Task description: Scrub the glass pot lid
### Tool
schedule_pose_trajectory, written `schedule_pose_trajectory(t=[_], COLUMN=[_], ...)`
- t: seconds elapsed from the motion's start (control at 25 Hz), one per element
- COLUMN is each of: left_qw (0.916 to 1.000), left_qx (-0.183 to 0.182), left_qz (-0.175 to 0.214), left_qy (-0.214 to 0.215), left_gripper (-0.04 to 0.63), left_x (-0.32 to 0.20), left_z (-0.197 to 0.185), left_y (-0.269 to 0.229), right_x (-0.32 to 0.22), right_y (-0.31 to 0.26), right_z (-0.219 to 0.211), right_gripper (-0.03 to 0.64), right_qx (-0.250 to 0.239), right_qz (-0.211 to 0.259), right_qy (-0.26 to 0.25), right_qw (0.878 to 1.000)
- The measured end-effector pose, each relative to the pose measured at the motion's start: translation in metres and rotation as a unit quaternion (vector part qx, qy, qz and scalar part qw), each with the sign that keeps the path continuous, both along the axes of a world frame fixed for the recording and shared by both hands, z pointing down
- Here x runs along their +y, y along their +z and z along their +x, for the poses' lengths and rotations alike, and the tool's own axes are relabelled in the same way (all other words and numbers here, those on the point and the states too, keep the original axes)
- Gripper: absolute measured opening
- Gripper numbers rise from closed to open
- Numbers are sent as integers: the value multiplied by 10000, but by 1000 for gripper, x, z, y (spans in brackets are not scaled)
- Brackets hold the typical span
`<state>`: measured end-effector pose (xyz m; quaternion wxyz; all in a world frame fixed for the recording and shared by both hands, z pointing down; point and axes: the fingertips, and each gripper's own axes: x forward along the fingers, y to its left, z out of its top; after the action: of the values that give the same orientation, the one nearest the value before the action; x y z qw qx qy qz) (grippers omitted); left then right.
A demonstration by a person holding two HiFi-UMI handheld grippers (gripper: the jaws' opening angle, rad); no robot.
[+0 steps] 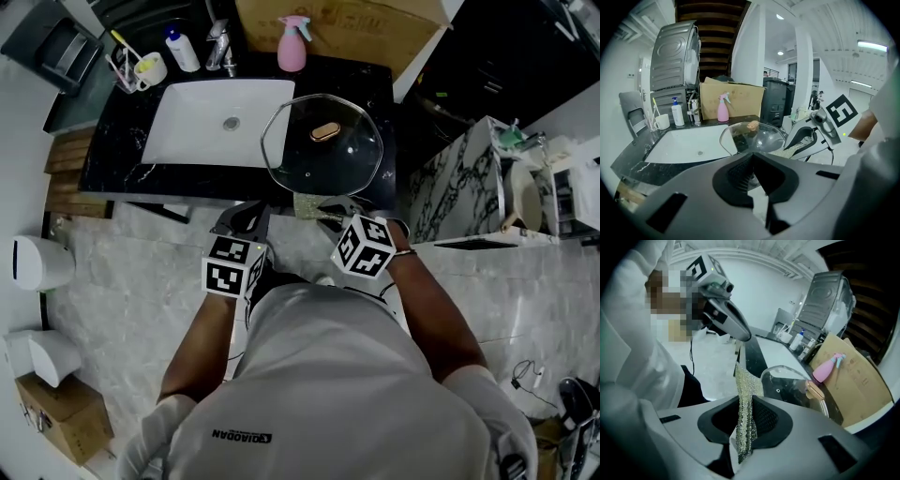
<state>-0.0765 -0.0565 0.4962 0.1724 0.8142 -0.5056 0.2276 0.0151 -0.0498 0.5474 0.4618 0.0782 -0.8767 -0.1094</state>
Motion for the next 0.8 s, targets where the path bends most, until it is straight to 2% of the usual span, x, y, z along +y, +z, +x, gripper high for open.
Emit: schedule_pose_trajectory(t=[0.12, 0.24, 0.4, 0.52, 0.6, 0.72, 0.8], left_qw=[9998, 9983, 9944, 9904, 9855, 9717, 9629], left_qx=[-178, -537, -869, -1075, -1260, -1655, -1774], left_qz=[48, 104, 134, 173, 207, 320, 307], left_qy=[42, 209, 590, 847, 1113, 1656, 2012], left_gripper=[15, 15, 17, 17, 17, 30, 104], left_x=[-5, -19, -55, -88, -110, -140, -157], left_z=[6, 19, 41, 52, 60, 73, 83], left_y=[-5, -4, -6, -6, -2, 4, 11], right_x=[-2, -9, -33, -53, -66, -83, -95], right_y=[-17, -30, -41, -46, -50, -55, -57], right_z=[12, 34, 64, 81, 89, 96, 101], right_gripper=[89, 89, 89, 89, 90, 90, 91], right_qx=[-459, -796, -1236, -1370, -1427, -1470, -1481], right_qz=[9, 102, 79, 145, 220, 289, 332], right_qy=[406, 793, 1515, 1964, 2217, 2514, 2695], right_qw=[9981, 9936, 9807, 9708, 9644, 9562, 9510])
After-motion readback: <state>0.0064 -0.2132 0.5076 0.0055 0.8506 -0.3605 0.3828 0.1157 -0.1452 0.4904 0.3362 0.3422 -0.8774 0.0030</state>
